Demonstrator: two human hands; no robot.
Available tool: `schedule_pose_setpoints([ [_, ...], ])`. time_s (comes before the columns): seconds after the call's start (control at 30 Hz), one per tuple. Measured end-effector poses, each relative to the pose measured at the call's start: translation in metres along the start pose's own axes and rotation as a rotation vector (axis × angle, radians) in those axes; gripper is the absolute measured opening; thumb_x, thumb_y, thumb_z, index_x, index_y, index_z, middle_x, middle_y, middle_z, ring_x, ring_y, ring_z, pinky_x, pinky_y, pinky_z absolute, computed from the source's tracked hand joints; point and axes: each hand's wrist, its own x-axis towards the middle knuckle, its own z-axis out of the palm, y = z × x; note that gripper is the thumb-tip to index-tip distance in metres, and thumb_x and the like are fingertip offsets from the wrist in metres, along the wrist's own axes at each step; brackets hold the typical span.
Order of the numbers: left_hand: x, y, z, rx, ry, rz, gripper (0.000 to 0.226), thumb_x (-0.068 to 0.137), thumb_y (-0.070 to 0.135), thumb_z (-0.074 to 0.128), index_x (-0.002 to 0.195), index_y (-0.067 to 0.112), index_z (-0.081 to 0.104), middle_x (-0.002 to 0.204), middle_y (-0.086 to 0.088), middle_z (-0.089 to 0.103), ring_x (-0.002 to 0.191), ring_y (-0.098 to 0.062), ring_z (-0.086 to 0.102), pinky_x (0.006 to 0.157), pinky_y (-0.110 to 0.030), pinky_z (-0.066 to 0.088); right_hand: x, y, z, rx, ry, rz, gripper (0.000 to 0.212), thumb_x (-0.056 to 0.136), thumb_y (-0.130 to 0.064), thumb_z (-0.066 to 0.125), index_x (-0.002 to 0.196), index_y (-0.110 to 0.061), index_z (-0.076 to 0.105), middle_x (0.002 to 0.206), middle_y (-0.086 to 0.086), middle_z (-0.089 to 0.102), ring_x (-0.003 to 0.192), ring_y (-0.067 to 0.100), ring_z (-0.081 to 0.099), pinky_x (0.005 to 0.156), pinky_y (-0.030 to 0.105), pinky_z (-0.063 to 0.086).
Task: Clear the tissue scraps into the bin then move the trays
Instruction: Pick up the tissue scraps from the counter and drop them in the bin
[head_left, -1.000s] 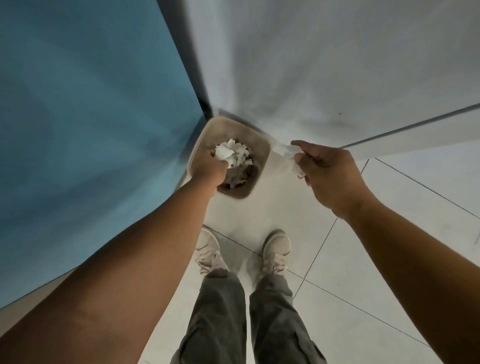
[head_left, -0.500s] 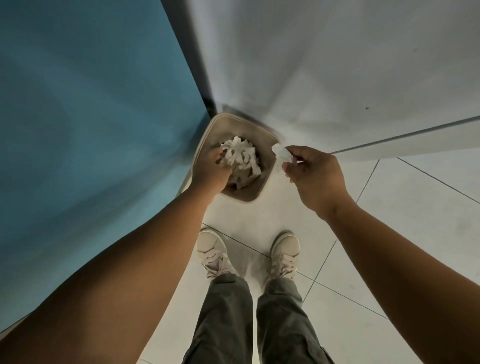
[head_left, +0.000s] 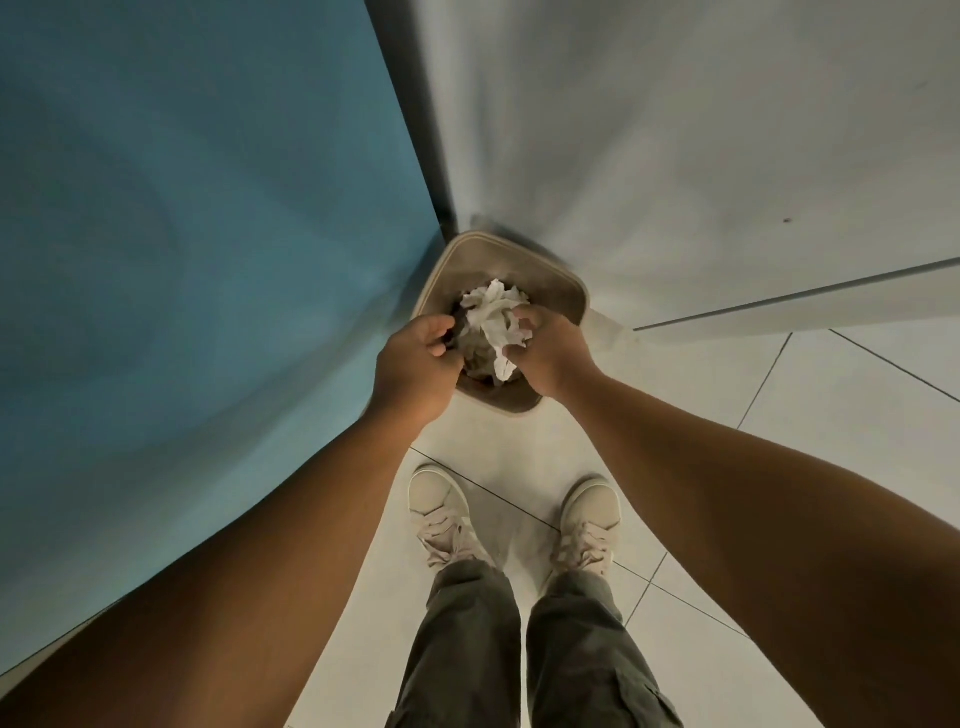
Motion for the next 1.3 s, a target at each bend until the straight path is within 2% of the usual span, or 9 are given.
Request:
schedule_pose_setpoints([
  [0.23, -0.042, 0.046, -0.019, 0.062, 0.065, 0.042, 0.042, 0.090, 0.008, 0.060, 0.131, 0.017, 0.060, 0.127, -0.001, 0.064, 0.115, -0.016, 0.061, 0.099, -0.028, 0.048, -0.071, -0.016, -0.047, -0.060, -0.001, 0.001, 0.047, 0.093, -0.032, 0.057, 0.139, -0.029, 0.049, 0.128, 0.006, 0.062, 0.108, 0.025, 0.059, 0.078, 0.022, 0.041],
  [0.37, -0.093, 0.099, -0.044, 0.137, 0.089, 0.125, 0.040, 0.092, 0.013, 0.062, 0.131, 0.018, 0.059, 0.127, -0.001, 0.065, 0.117, -0.016, 0.061, 0.092, -0.017, 0.042, -0.138, -0.057, -0.098, -0.044, 0.070, -0.109, 0.048, 0.091, -0.027, 0.061, 0.138, -0.023, 0.051, 0.132, 0.005, 0.060, 0.120, 0.025, 0.055, 0.094, 0.024, 0.040],
  [0.57, -0.196, 0.193, -0.095, 0.234, 0.170, 0.345, 0.041, 0.089, 0.011, 0.063, 0.128, 0.024, 0.061, 0.124, 0.008, 0.063, 0.112, -0.006, 0.056, 0.088, -0.005, 0.030, -0.239, -0.129, -0.176, -0.006, 0.148, -0.294, 0.046, 0.087, -0.023, 0.064, 0.132, -0.024, 0.054, 0.129, -0.002, 0.061, 0.117, 0.019, 0.056, 0.098, 0.025, 0.042],
  [0.7, -0.262, 0.253, -0.135, 0.263, 0.234, 0.470, 0.045, 0.088, 0.012, 0.061, 0.132, 0.020, 0.057, 0.128, -0.001, 0.063, 0.114, -0.020, 0.059, 0.096, -0.015, 0.037, -0.297, -0.181, -0.228, 0.008, 0.176, -0.432, 0.045, 0.091, -0.024, 0.061, 0.135, -0.026, 0.051, 0.136, -0.009, 0.053, 0.125, 0.009, 0.047, 0.101, 0.019, 0.034],
  [0.8, -0.305, 0.291, -0.166, 0.268, 0.301, 0.542, 0.047, 0.090, 0.015, 0.060, 0.136, 0.022, 0.054, 0.135, 0.004, 0.057, 0.119, -0.015, 0.055, 0.098, -0.016, 0.034, -0.329, -0.217, -0.258, 0.011, 0.217, -0.547, 0.045, 0.092, -0.026, 0.061, 0.136, -0.024, 0.051, 0.141, -0.007, 0.050, 0.131, 0.009, 0.043, 0.111, 0.025, 0.033],
  [0.87, -0.330, 0.310, -0.185, 0.252, 0.352, 0.583, 0.046, 0.091, 0.016, 0.058, 0.136, 0.023, 0.053, 0.138, 0.007, 0.055, 0.124, -0.012, 0.051, 0.101, -0.017, 0.032, -0.348, -0.240, -0.274, 0.001, 0.240, -0.623, 0.043, 0.093, -0.028, 0.061, 0.135, -0.023, 0.052, 0.140, -0.008, 0.051, 0.129, 0.007, 0.044, 0.107, 0.017, 0.030],
  [0.97, -0.363, 0.328, -0.213, 0.205, 0.442, 0.632, 0.046, 0.090, 0.013, 0.060, 0.135, 0.022, 0.053, 0.135, 0.009, 0.055, 0.125, -0.010, 0.050, 0.103, -0.016, 0.030, -0.371, -0.273, -0.289, -0.010, 0.250, -0.738, 0.042, 0.093, -0.026, 0.060, 0.134, -0.021, 0.053, 0.136, -0.009, 0.052, 0.122, -0.001, 0.043, 0.098, 0.002, 0.022],
  [1.2, -0.412, 0.324, -0.283, 0.140, 0.640, 0.627, 0.044, 0.091, 0.014, 0.060, 0.134, 0.022, 0.056, 0.136, 0.011, 0.056, 0.126, -0.007, 0.050, 0.108, -0.024, 0.038, -0.401, -0.346, -0.278, -0.054, 0.165, -0.893, 0.040, 0.094, -0.029, 0.059, 0.133, -0.026, 0.052, 0.138, -0.011, 0.050, 0.127, 0.005, 0.044, 0.106, 0.016, 0.030],
  [1.3, -0.419, 0.307, -0.314, 0.120, 0.704, 0.584, 0.041, 0.092, 0.017, 0.060, 0.133, 0.024, 0.056, 0.135, 0.012, 0.056, 0.127, -0.007, 0.050, 0.106, -0.020, 0.036, -0.406, -0.377, -0.260, -0.087, 0.110, -0.947, 0.039, 0.095, -0.031, 0.059, 0.133, -0.027, 0.053, 0.138, -0.011, 0.050, 0.129, 0.005, 0.043, 0.108, 0.018, 0.030],
])
